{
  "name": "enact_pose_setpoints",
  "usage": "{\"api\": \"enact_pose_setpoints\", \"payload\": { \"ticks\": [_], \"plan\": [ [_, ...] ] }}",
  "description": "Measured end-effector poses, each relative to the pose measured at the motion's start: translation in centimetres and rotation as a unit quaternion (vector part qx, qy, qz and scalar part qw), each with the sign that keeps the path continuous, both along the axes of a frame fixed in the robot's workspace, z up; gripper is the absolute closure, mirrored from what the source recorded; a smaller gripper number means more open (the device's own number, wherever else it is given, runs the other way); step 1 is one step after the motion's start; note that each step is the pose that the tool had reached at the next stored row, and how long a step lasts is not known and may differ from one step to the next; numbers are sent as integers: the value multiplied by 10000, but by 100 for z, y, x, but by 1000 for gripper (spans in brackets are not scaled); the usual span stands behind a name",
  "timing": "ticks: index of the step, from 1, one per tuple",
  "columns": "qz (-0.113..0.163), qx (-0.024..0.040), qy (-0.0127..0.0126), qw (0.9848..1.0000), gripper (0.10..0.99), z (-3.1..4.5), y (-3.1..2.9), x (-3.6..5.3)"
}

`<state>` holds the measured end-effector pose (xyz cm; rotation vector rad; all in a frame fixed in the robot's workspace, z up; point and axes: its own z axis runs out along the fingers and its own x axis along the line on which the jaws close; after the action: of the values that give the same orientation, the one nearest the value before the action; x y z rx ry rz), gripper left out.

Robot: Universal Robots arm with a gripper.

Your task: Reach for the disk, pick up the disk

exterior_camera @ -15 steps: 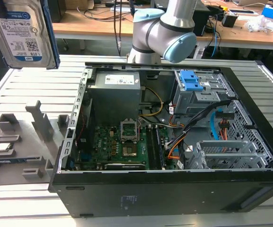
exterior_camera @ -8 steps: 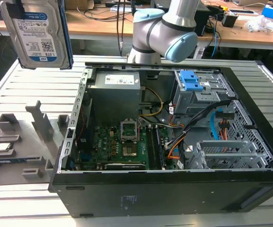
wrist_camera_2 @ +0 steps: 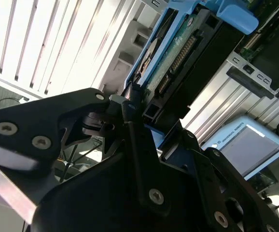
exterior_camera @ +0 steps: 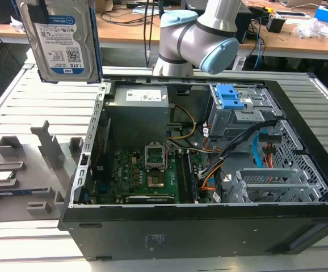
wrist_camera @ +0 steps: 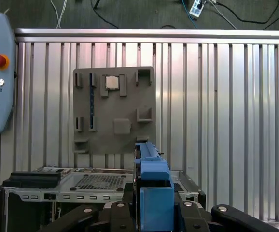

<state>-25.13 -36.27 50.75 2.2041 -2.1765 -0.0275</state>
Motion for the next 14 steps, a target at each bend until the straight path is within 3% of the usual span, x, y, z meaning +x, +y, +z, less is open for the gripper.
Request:
{"api": "enact_pose_setpoints", "payload": {
  "ticks": [12, 14],
  "plan": [
    [0, 0, 0, 10000, 722, 0, 3, 399],
    [1, 1, 0, 10000, 722, -1, 4, 501]
  ]
}}
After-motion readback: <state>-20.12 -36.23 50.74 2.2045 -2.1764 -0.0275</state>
